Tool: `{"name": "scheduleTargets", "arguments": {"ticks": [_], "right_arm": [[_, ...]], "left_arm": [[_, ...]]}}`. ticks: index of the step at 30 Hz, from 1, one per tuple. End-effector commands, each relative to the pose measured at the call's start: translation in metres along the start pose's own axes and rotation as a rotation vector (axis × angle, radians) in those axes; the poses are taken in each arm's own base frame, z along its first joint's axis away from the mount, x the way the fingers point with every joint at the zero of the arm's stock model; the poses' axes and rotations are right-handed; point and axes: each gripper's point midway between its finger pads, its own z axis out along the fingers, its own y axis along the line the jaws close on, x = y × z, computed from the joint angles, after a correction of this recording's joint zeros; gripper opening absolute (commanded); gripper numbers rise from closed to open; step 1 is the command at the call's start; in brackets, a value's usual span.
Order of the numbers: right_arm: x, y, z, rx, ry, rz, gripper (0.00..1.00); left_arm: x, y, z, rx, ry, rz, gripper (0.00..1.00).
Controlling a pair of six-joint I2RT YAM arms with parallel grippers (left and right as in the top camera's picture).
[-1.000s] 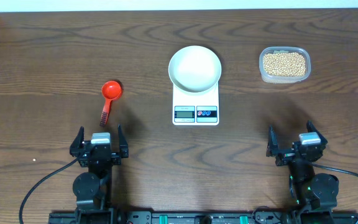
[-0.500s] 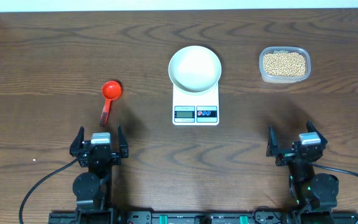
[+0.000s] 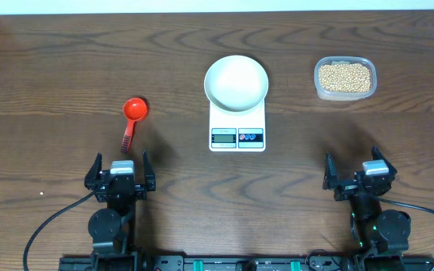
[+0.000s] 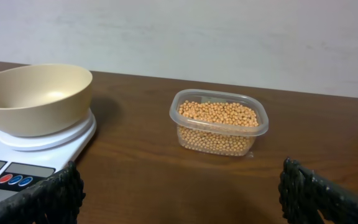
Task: Scoop item into bowl and weigh 50g on scale
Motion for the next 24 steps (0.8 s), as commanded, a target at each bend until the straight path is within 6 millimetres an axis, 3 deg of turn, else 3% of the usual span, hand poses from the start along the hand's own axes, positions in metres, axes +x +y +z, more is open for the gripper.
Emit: {"name": "scheduleTargets", "arguments": {"ticks": [1, 24], "right_arm": [[0.0011, -0.0010, -0.0001, 0.005, 0.002, 0.013, 0.99], [0.0011, -0.0010, -0.0001, 0.005, 0.002, 0.013, 0.99]], "left_arm": [[0.0182, -0.0020, 0.0025, 0.003, 0.042, -0.004, 0.98], [0.0180, -0.0020, 0.0025, 0.002, 0.042, -0.004, 0.98]]}}
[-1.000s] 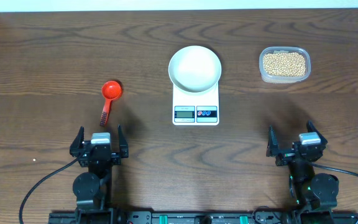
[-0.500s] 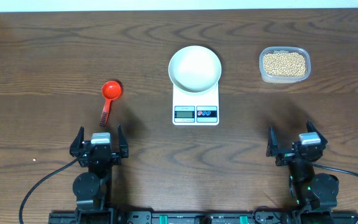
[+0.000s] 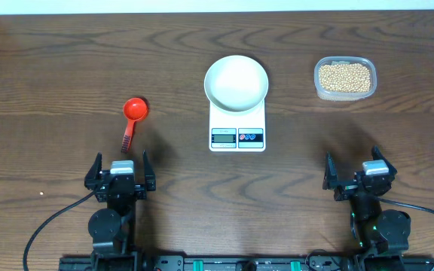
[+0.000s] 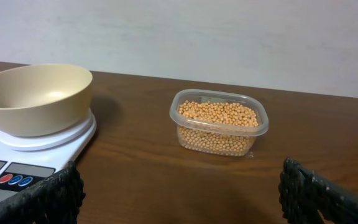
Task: Scoop item into bowl and weigh 50g on scale
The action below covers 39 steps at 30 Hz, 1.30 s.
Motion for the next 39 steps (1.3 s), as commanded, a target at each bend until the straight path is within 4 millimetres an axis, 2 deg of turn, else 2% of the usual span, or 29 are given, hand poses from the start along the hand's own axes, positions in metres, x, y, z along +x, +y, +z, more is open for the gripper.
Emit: {"name": "scheduleTargets", "arguments": {"ticks": [1, 15, 25, 28, 33, 39], "right_arm": [[0.001, -0.001, 0.000, 0.005, 0.002, 0.014, 0.99], [0.001, -0.001, 0.000, 0.005, 0.002, 0.013, 0.99], [0.001, -0.001, 0.000, 0.005, 0.002, 0.013, 0.99], [0.001, -0.001, 0.000, 0.006, 0.002, 0.013, 0.99], [0.001, -0.001, 0.000, 0.005, 0.002, 0.013, 0.99], [0.001, -0.001, 0.000, 0.006, 0.002, 0.013, 0.99]], "left_arm": [[0.018, -0.002, 0.002, 0.003, 0.045, -0.004, 0.98], [0.023, 0.000, 0.003, -0.010, 0.068, 0.041, 0.98], [0.052, -0.006, 0.008, 0.018, 0.198, 0.038, 0.98], [0.054, -0.006, 0.010, 0.020, 0.210, 0.039, 0.98], [0.038, -0.005, 0.016, 0.017, 0.162, 0.036, 0.98], [-0.008, -0.032, 0.022, 0.210, 0.110, 0.020, 0.98]]}}
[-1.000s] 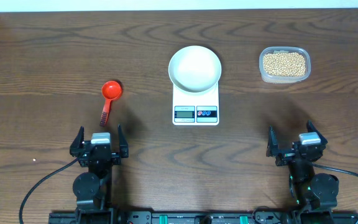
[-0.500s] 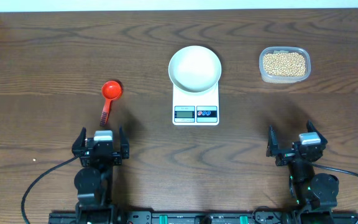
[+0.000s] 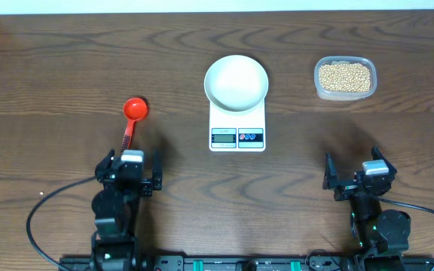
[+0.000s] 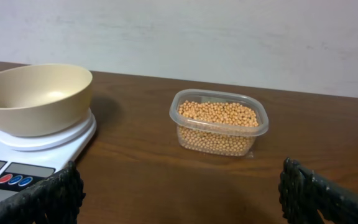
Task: Scoop item into bowl and weigh 50g on scale
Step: 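Reach the left gripper to the red scoop and grasp its bowl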
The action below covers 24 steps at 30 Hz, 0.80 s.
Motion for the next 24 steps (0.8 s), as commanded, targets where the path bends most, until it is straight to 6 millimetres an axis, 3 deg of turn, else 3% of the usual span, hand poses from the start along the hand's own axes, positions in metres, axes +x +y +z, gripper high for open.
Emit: {"name": "scheduleTargets", "arguments": {"ticks": [1, 12, 17, 24], "right_arm": [[0.001, -0.001, 0.000, 0.006, 0.001, 0.013, 0.99], [0.001, -0.001, 0.000, 0.006, 0.001, 0.013, 0.99], [0.001, -0.001, 0.000, 0.005, 0.001, 0.013, 0.99], [0.001, -0.001, 0.000, 0.006, 0.001, 0.013, 0.99]], "left_arm": [[-0.052, -0.016, 0.000, 0.153, -0.014, 0.001, 0.98], [-0.108, -0.013, 0.036, 0.283, 0.381, -0.053, 0.98], [-0.117, -0.011, 0.050, 0.315, 0.560, -0.077, 0.98], [-0.116, -0.026, 0.069, 0.401, 0.562, -0.115, 0.98]]}}
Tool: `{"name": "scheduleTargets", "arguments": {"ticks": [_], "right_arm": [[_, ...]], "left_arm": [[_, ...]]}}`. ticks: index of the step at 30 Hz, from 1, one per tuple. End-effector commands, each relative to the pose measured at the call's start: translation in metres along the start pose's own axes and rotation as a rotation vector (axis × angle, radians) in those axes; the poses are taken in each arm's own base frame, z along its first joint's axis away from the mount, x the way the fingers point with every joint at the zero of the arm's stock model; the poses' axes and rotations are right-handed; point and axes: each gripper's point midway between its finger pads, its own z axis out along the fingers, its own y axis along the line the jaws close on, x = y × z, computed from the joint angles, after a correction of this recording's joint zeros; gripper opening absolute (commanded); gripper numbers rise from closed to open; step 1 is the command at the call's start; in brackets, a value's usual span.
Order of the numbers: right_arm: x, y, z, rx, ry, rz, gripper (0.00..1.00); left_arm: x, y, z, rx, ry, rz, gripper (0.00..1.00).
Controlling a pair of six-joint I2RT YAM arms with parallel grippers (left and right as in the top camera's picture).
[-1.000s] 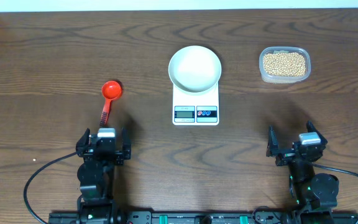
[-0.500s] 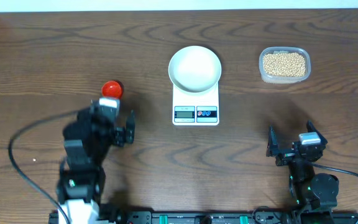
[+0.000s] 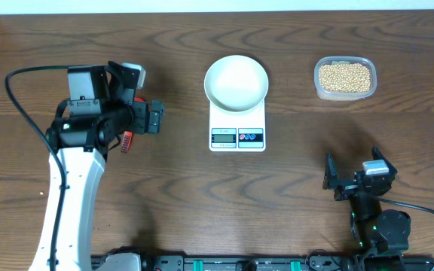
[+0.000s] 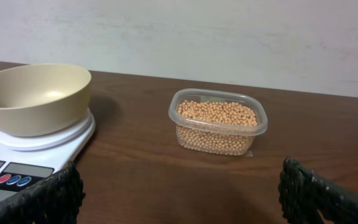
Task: Scoop item into bowl and weigh 50g on scale
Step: 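Reach the left gripper to the red scoop and grasp its bowl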
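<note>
The red scoop lies left of the scale; only its handle end (image 3: pixel 126 141) shows, the head hidden under my left arm. My left gripper (image 3: pixel 143 96) hangs over the scoop's head, fingers spread, nothing seen held. An empty cream bowl (image 3: pixel 215 92) (image 4: pixel 36 102) sits on the white digital scale (image 3: pixel 236 136) (image 4: pixel 17 158). A clear tub of soybeans (image 3: pixel 344 77) (image 4: pixel 218 121) stands at the back right. My right gripper (image 3: pixel 356 179) (image 4: pixel 182 199) rests open at the front right, pointing at the tub, holding nothing.
The dark wooden table (image 3: pixel 315 150) carries only these items. The left arm's cable (image 3: pixel 21 75) loops over the left side. A pale wall stands behind the table's far edge in the right wrist view.
My left arm has gone from just behind the scoop's handle, near the front edge, to a raised reach over the scoop's head. The scoop has not shifted. The right arm is unchanged.
Both arms first rested open at the front edge, scoop, scale with bowl and bean tub untouched. The left arm then stood slightly forward toward the scoop's handle. Now it stands extended over the scoop while the right arm stays parked.
</note>
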Motion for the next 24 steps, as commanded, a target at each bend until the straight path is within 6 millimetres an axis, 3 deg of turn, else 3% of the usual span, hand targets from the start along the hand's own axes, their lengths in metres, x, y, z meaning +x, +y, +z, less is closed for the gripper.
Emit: {"name": "scheduleTargets", "arguments": {"ticks": [1, 8, 15, 24], "right_arm": [[0.001, -0.001, 0.000, 0.003, 0.001, 0.013, 0.99], [0.001, -0.001, 0.000, 0.003, 0.001, 0.013, 0.99], [0.001, -0.001, 0.000, 0.003, 0.001, 0.013, 0.99], [0.001, -0.001, 0.000, 0.003, 0.001, 0.013, 0.99]], "left_arm": [[-0.012, -0.005, 0.009, 0.060, -0.030, -0.002, 0.98], [-0.005, 0.057, 0.054, -0.131, 0.027, -0.173, 1.00], [0.008, 0.108, 0.084, -0.246, 0.056, -0.228, 0.90], [0.048, 0.123, 0.127, -0.239, 0.186, -0.263, 0.76]]}}
